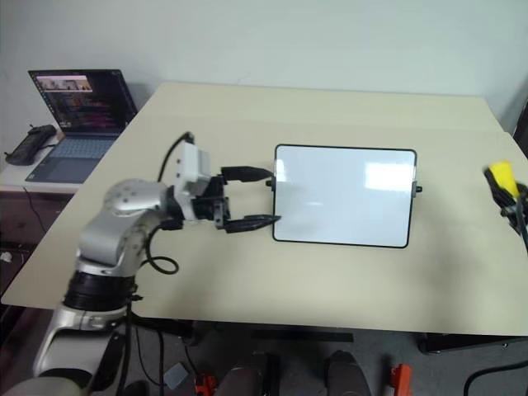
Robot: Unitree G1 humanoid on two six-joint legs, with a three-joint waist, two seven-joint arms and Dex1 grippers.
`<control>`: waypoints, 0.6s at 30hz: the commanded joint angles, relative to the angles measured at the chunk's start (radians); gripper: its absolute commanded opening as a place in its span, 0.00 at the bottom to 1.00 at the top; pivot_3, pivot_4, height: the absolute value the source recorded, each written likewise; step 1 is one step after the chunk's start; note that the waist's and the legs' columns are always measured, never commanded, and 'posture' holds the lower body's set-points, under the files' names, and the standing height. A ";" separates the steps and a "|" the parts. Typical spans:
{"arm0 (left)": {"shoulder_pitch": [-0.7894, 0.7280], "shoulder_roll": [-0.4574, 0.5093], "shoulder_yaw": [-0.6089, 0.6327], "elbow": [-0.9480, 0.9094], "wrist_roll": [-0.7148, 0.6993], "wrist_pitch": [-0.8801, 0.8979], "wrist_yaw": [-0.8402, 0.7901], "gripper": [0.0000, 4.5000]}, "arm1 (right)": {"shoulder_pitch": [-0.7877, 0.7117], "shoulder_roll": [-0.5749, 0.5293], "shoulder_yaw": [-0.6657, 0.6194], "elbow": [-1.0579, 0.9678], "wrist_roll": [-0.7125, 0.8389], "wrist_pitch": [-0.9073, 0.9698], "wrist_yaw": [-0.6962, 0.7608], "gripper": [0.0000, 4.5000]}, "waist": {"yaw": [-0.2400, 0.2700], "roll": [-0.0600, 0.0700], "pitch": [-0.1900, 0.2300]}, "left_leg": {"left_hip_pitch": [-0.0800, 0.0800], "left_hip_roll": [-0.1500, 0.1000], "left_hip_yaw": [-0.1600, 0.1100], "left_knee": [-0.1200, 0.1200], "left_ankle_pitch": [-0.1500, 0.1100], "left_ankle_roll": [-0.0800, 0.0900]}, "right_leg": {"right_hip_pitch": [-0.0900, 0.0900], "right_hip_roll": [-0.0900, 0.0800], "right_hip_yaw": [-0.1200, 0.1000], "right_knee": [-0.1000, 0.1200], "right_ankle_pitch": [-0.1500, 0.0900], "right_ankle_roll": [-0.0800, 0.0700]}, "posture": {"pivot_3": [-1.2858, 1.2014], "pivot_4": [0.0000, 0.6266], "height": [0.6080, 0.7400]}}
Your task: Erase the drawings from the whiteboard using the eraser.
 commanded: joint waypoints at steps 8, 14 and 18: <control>0.011 -0.024 -0.023 -0.075 0.009 -0.013 0.026 1.00 | -0.021 0.009 0.052 0.192 -0.100 -0.021 -0.016 0.24 | -0.021 0.001 -0.001 | 0.002 0.000 0.004 0.001 0.000 0.000 | 0.001 0.001 0.003 0.001 0.000 0.000 | 0.52 0.24 1.00; 0.030 -0.011 -0.018 -0.087 0.011 -0.009 0.028 1.00 | -0.060 0.013 0.090 0.194 -0.082 -0.030 0.085 0.24 | -0.022 0.001 -0.001 | 0.002 0.000 0.003 0.002 0.000 0.001 | 0.002 0.001 0.003 0.001 0.000 0.001 | 0.52 0.24 1.00; 0.047 -0.003 -0.012 -0.099 0.015 -0.007 0.041 1.00 | -0.085 0.012 0.128 0.225 -0.112 -0.026 0.094 0.24 | -0.020 0.001 -0.001 | 0.002 0.001 0.002 0.002 0.000 0.000 | 0.002 0.001 0.002 0.001 0.000 0.001 | 0.52 0.24 1.00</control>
